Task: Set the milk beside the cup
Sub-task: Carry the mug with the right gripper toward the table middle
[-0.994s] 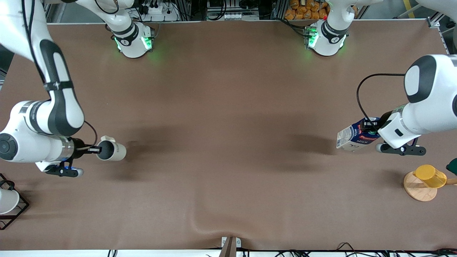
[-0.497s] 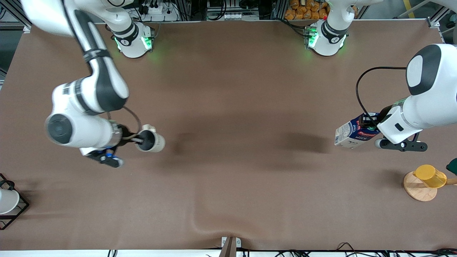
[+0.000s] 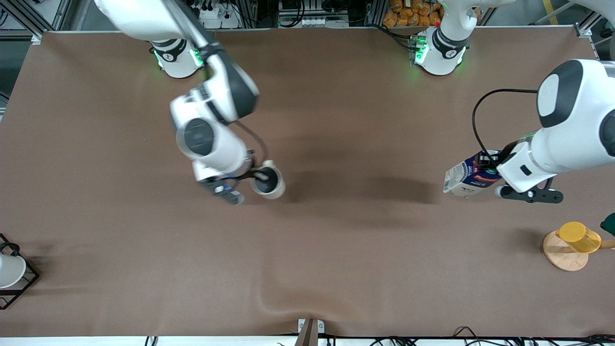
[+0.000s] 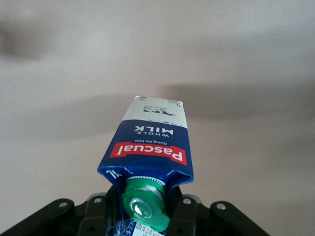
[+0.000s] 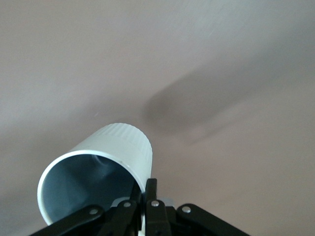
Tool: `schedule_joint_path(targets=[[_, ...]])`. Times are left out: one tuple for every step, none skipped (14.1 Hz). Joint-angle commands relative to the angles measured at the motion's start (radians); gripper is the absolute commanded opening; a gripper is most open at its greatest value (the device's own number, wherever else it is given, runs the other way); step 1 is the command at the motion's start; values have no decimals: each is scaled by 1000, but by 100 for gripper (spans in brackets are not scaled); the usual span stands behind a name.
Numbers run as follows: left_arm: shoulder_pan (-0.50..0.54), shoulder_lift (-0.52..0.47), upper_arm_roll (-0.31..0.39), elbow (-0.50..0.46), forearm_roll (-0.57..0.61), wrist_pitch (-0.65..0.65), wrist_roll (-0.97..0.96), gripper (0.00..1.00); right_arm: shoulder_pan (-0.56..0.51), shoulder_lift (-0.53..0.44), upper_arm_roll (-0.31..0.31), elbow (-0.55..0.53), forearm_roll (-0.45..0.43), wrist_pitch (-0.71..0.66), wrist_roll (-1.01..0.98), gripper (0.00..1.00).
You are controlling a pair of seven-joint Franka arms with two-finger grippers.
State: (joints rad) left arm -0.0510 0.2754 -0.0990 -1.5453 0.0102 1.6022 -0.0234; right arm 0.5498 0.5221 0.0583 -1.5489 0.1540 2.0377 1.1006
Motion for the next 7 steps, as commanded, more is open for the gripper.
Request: schedule_joint_path(targets=[[6, -19, -25, 7, 4, -44, -18, 12, 74, 107, -15, 94, -4, 38, 126, 0], [6, -25, -25, 7, 4, -54, -16, 12, 96, 130, -17, 107, -5, 58, 152, 0], [6, -27, -27, 7, 4, -73, -12, 12, 108, 145, -17, 108, -10, 82, 171, 0], [6, -27, -31, 7, 2, -90, -12, 11, 122, 156, -17, 108, -16, 107, 179, 0], [10, -27, -43, 5, 2, -94, -12, 11, 134, 167, -17, 108, -16, 124, 192, 0], [10, -27, -45, 4, 2, -94, -13, 12, 137, 182, -18, 108, -17, 133, 212, 0], [10, -27, -47, 2, 2, -94, -12, 11, 151, 194, -18, 108, -22, 148, 217, 0]])
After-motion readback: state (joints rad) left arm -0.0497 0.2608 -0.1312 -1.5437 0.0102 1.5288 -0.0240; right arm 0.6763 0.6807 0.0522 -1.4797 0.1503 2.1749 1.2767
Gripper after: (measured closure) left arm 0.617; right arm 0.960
